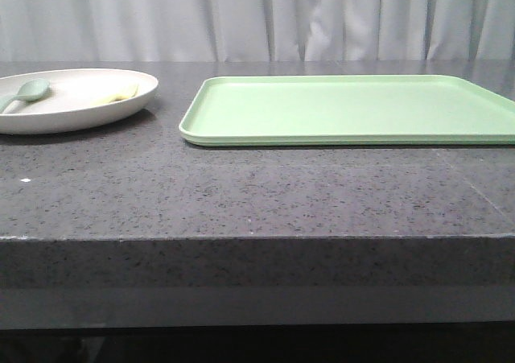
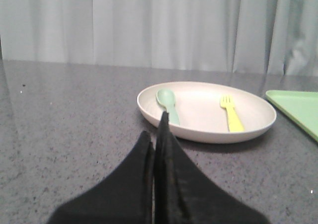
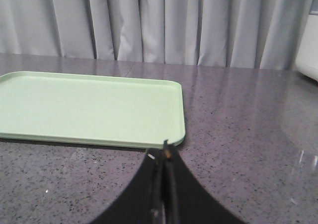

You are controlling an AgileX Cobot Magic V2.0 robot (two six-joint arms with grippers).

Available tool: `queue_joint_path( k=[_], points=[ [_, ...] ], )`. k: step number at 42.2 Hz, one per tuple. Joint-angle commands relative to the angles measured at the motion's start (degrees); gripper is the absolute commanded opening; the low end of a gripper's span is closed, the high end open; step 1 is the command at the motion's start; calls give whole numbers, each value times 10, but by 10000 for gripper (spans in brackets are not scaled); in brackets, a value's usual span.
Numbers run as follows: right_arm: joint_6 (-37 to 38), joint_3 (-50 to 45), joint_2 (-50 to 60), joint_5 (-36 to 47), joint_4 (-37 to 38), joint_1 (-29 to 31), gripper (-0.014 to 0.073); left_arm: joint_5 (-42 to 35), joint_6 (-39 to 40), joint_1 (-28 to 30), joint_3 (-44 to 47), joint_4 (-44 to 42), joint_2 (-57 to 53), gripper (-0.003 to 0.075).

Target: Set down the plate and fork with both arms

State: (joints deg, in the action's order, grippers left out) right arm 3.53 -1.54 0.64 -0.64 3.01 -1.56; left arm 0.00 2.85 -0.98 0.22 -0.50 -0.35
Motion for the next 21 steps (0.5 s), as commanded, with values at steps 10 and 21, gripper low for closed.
queue_joint_path(
  k=[10, 21],
  points=[
    [-4, 147, 4, -32, 1, 1, -63, 0, 2, 0, -135, 9, -2, -18],
    [-4, 304, -82, -168, 5, 1, -63, 168, 2, 0, -316, 9, 86, -18]
  ],
)
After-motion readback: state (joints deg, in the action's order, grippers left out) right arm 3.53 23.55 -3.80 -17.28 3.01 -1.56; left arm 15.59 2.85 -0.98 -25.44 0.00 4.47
